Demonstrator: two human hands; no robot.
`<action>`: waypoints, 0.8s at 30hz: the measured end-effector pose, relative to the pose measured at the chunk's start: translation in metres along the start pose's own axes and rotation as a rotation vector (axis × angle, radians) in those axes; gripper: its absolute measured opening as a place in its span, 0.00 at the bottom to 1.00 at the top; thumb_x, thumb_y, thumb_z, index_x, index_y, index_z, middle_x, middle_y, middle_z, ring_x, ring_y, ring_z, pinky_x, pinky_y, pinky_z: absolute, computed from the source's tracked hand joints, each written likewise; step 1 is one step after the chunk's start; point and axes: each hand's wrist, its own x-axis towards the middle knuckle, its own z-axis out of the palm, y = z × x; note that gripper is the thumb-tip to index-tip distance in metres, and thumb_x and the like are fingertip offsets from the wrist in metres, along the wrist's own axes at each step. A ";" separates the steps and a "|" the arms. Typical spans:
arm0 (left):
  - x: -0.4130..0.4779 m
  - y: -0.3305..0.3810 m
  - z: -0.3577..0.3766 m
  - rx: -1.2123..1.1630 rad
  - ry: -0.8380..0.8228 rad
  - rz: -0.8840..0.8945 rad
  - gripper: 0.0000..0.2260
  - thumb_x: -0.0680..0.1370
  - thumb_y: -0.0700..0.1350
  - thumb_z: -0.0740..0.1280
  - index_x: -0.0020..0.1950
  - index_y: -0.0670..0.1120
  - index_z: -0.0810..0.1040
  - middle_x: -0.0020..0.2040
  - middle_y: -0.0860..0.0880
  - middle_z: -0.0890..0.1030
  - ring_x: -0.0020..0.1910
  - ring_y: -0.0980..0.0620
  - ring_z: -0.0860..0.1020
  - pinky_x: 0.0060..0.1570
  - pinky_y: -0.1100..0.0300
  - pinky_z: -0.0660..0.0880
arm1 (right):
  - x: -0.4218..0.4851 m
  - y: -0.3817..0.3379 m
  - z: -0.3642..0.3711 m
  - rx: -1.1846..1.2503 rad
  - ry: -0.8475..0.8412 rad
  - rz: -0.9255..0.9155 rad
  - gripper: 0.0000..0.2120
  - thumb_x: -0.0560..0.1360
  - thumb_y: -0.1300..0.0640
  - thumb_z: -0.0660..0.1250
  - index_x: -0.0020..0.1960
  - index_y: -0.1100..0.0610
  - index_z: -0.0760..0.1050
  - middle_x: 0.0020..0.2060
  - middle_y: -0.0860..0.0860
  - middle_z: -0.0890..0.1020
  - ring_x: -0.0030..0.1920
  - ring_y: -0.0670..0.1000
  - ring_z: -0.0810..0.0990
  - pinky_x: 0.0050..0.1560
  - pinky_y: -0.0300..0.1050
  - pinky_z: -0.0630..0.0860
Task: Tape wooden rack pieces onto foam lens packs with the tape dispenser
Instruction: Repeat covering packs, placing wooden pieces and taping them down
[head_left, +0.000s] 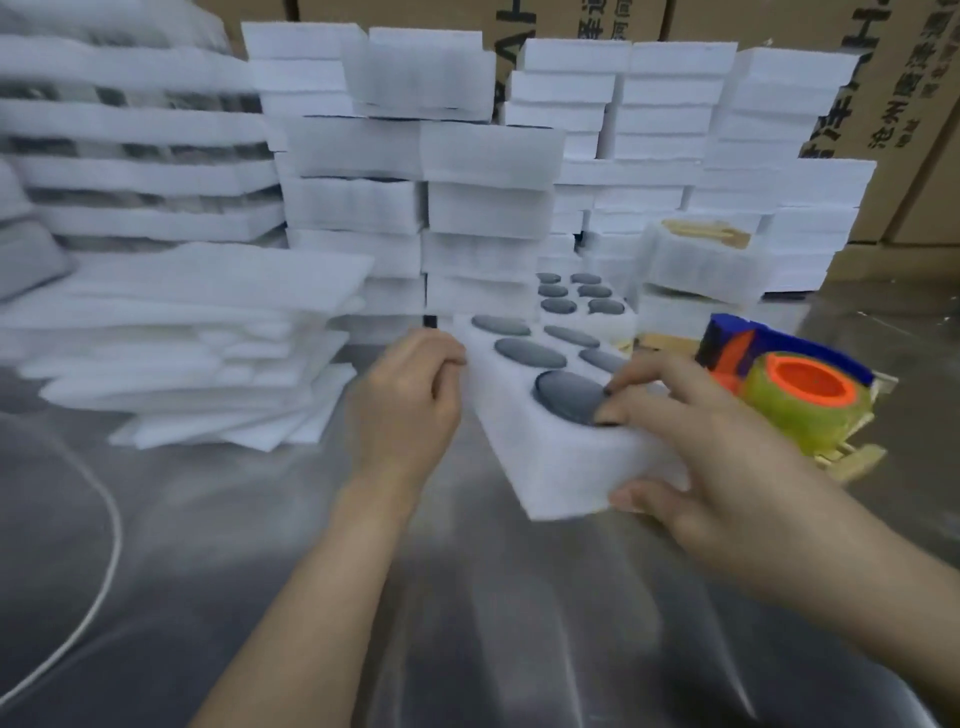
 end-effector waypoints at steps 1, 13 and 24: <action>0.005 -0.002 -0.012 0.091 0.112 0.061 0.10 0.70 0.33 0.61 0.38 0.43 0.81 0.40 0.48 0.83 0.39 0.49 0.78 0.35 0.57 0.72 | 0.000 -0.001 0.011 0.029 -0.041 -0.007 0.21 0.69 0.56 0.75 0.55 0.39 0.71 0.59 0.35 0.63 0.57 0.49 0.74 0.55 0.53 0.72; 0.014 -0.055 -0.037 0.491 -0.085 -0.200 0.23 0.76 0.40 0.68 0.70 0.42 0.71 0.71 0.46 0.71 0.75 0.42 0.60 0.73 0.42 0.40 | 0.077 0.030 0.083 0.002 -0.367 -0.093 0.21 0.65 0.47 0.77 0.56 0.43 0.77 0.54 0.41 0.65 0.46 0.43 0.72 0.45 0.40 0.69; 0.008 -0.082 -0.033 0.533 -0.005 -0.104 0.12 0.74 0.33 0.65 0.54 0.42 0.82 0.53 0.47 0.83 0.61 0.43 0.74 0.74 0.41 0.44 | 0.059 0.043 0.097 0.248 -0.076 -0.117 0.12 0.73 0.41 0.69 0.54 0.44 0.80 0.50 0.39 0.73 0.51 0.42 0.76 0.52 0.42 0.73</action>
